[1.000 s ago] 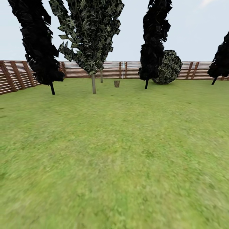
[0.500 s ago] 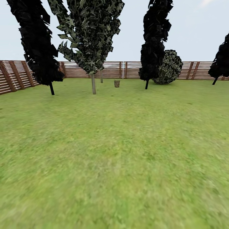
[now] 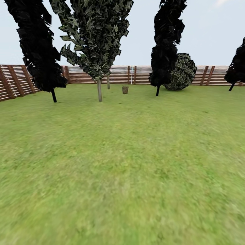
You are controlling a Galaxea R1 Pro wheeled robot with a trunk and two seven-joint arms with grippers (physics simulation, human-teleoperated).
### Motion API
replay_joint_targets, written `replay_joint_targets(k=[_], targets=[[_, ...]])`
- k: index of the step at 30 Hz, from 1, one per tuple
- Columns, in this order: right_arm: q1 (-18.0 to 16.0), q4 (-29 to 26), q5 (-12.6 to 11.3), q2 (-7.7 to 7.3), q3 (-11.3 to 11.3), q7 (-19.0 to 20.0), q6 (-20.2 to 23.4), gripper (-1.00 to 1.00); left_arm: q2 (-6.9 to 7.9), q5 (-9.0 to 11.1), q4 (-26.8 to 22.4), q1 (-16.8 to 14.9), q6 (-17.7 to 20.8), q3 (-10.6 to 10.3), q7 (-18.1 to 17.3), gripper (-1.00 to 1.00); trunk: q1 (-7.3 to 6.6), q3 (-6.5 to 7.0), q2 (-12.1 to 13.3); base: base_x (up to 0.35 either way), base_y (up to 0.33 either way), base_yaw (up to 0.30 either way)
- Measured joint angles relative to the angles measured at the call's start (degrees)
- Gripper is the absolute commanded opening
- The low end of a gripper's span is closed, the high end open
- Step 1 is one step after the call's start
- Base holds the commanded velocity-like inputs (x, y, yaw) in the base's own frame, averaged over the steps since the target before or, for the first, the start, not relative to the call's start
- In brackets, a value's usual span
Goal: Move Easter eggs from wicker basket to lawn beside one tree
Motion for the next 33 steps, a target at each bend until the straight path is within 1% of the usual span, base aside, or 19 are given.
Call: replay_joint_targets(k=[33], targets=[[0.0,-0.1,0.1,0.05,0.0,0.0,-0.3,1.00,-0.05,0.0,0.0,0.0,0.0,0.0,0.0,1.00,0.00,0.00,0.0,0.324,0.000,0.000]])
